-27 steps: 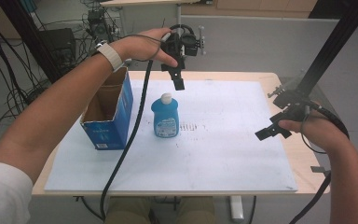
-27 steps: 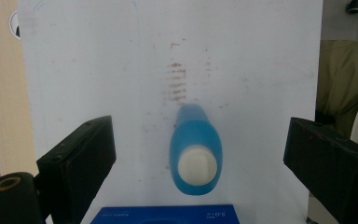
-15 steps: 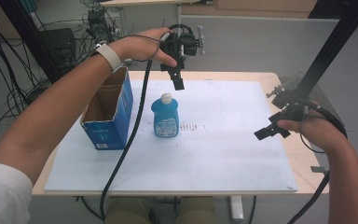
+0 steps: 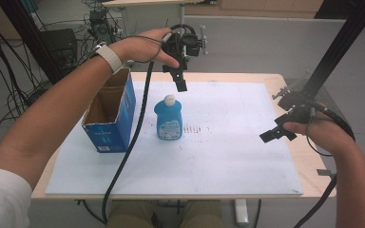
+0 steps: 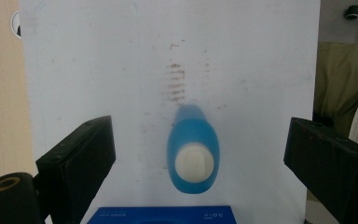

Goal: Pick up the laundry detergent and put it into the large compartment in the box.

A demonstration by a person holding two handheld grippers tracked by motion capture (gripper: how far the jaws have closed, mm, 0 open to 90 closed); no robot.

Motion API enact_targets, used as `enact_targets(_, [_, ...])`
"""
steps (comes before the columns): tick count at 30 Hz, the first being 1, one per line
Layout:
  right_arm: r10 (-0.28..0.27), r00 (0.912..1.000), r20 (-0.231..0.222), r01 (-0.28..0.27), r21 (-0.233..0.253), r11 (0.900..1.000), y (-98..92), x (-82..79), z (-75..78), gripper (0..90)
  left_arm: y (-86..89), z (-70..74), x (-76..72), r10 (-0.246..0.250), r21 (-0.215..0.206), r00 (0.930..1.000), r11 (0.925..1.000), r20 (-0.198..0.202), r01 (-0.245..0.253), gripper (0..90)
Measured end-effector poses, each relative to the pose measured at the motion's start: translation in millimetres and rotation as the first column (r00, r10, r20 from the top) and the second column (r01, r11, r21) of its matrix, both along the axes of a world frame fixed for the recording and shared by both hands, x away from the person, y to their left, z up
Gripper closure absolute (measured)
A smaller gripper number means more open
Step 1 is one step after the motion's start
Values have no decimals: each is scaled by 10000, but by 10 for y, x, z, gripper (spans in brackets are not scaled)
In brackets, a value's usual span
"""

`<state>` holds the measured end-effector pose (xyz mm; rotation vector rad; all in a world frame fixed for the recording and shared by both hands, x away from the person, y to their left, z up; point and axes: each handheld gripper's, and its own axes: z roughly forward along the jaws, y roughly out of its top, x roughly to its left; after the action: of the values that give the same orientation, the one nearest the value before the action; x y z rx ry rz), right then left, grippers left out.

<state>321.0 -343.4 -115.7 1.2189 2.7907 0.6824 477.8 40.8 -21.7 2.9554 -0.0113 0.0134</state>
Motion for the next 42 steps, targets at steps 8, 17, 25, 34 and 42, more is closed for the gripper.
enact_targets(8, [-12,10000,-26,12,8,10000,5,5,0,67,24,3,-4,42,-1,10000,10000,-12,-42,92])
enact_targets(17, [55,10000,5,-55,17,10000,19,10,3,67,30,-22,-11,54,120,10000,9999,-48,-54,91])
enact_targets(25, [29,10000,-33,-28,28,10000,20,6,-8,67,35,-67,-25,26,303,10000,9995,-47,-25,83])
enact_targets(34, [96,10000,-27,-96,25,10000,36,16,-11,68,46,-143,-27,47,527,10000,9986,-53,-44,81])
enact_targets(42, [83,9999,-99,-83,38,10000,39,26,-41,68,95,-213,-2,51,597,10000,9982,-82,-46,81])
